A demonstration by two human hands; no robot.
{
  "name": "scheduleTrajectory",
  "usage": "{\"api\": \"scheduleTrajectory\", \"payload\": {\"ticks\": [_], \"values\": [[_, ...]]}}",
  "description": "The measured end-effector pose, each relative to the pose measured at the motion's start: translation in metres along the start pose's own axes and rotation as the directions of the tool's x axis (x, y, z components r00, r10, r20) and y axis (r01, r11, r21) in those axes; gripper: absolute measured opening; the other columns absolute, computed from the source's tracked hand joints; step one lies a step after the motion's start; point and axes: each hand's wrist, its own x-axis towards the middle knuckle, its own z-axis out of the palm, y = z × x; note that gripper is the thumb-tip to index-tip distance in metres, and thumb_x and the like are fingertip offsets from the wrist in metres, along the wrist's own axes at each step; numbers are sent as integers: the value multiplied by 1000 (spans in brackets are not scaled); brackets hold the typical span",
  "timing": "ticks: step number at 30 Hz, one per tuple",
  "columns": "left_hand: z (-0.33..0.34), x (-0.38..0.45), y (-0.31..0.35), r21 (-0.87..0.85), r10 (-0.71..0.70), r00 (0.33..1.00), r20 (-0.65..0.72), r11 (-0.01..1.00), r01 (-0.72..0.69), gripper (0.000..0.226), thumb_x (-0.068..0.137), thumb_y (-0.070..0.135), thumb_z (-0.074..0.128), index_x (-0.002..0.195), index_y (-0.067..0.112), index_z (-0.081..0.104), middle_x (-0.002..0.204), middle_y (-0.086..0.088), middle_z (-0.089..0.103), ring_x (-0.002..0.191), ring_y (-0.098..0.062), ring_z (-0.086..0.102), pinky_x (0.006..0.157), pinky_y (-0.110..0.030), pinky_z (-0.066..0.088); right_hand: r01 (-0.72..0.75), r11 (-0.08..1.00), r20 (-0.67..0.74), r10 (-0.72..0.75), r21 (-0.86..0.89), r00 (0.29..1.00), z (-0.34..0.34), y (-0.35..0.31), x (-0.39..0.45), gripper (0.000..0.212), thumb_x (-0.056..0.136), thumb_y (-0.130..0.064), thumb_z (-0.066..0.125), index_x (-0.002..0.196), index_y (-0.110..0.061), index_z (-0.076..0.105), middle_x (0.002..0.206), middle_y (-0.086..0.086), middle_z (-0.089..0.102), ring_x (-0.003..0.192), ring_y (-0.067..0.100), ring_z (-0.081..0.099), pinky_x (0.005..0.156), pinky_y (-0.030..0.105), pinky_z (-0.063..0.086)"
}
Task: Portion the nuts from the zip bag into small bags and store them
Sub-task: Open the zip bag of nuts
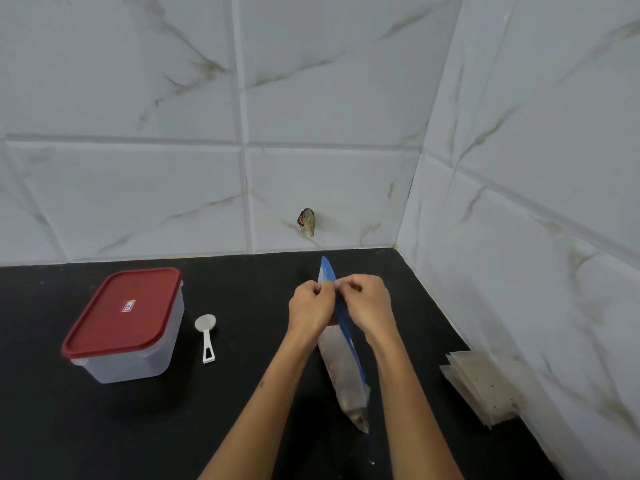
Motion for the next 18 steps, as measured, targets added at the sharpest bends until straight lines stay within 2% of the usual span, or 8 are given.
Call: {"api": "scheduleTrajectory", "payload": {"ticks": [5,7,10,12,14,16,18], "values": [[5,6,1,160,61,998,-20,985,-57,20,97,17,43,80,9,51,75,-4,54,63,-9,49,53,-20,45,-2,989,-62,-7,-146,998,10,-3,7,20,96,-15,46,96,-9,65,92,3,65,84,12,60,77,26,48],[6,8,1,236,98,994,-51,968,-84,23,98,17,42,76,11,47,72,-2,50,60,-7,42,52,-19,38,-4,975,-82,-15,-221,996,14,-4,9,21,97,-17,45,99,-8,64,95,4,65,82,11,57,69,22,43],[6,7,2,355,160,981,-110,928,-112,23,98,17,42,75,13,42,73,-2,48,60,-8,40,50,-20,34,-23,948,-164,-31,-318,986,17,-4,10,19,97,-19,45,99,-7,60,96,6,62,75,10,50,51,15,28],[5,7,3,409,203,968,-146,904,-128,20,97,18,43,77,13,43,77,-3,51,63,-10,44,50,-21,34,-31,938,-204,-43,-346,978,17,-3,10,19,97,-20,44,100,-8,58,97,6,59,78,10,50,53,17,28],[4,6,4,402,205,968,-142,906,-133,16,97,18,46,82,12,48,81,-4,56,69,-13,53,53,-23,42,-23,939,-208,-52,-342,977,14,-2,12,19,98,-20,42,100,-10,58,97,5,59,81,10,52,62,20,34],[2,5,5,333,154,981,-117,937,-107,13,95,22,54,88,12,51,86,-4,60,72,-15,63,61,-29,55,-3,942,-178,-60,-334,982,10,-2,14,19,99,-20,41,101,-10,58,95,4,60,81,11,53,66,23,38],[0,2,7,255,101,991,-92,964,-74,17,91,25,63,93,13,51,89,-4,62,68,-14,67,60,-27,58,14,943,-121,-58,-332,991,5,-3,15,19,99,-20,42,101,-11,58,94,4,62,81,12,55,67,25,42]]}}
